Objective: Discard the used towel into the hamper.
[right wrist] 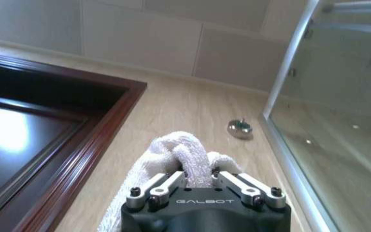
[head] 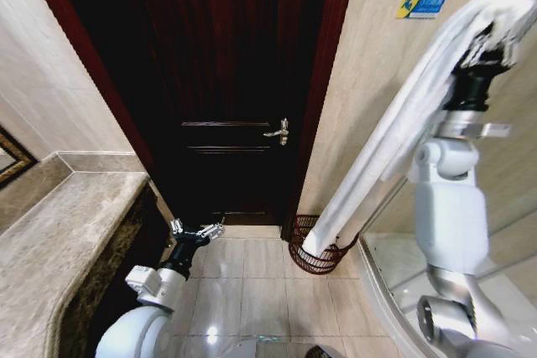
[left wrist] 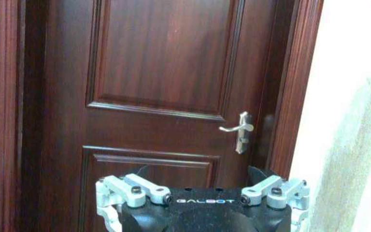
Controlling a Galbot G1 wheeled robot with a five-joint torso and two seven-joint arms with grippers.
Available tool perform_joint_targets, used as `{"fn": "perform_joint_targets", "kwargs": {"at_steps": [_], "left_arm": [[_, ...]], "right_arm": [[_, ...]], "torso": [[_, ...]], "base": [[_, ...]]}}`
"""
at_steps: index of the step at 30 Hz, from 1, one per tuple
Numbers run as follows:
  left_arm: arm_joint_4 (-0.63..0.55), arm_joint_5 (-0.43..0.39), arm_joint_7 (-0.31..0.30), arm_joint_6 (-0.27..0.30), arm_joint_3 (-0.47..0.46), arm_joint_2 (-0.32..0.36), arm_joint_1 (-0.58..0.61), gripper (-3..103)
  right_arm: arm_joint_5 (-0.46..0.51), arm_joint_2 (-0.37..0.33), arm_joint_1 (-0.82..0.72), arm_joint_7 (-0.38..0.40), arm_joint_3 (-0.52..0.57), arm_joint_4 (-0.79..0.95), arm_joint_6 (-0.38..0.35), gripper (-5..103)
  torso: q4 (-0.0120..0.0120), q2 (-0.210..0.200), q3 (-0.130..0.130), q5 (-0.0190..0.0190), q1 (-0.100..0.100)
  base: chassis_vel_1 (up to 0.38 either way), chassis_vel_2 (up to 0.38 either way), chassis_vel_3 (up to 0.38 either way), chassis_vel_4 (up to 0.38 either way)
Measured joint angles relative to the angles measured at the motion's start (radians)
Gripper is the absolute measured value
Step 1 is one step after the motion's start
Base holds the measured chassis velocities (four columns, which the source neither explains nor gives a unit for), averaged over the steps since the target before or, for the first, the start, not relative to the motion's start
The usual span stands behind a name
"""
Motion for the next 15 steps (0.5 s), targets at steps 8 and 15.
{"fn": "perform_joint_targets", "kwargs": {"at_steps": [8, 15], "left_arm": [[0.0, 0.0, 0.0, 0.0, 0.0, 0.0, 0.0, 100], [0.0, 0.0, 0.0, 0.0, 0.0, 0.0, 0.0, 100]], "right_arm": [[0.009, 0.027, -0.095, -0.01, 0.023, 0.001, 0.029, 11], [0.042, 0.08, -0.268, -0.015, 0.045, 0.041, 0.043, 11]], "torso": [[0.0, 0.0, 0.0, -0.0004, 0.0], [-0.0001, 0.0, 0.0, 0.0001, 0.0]], "base": [[0.0, 0.0, 0.0, 0.0], [0.0, 0.0, 0.0, 0.0]]}}
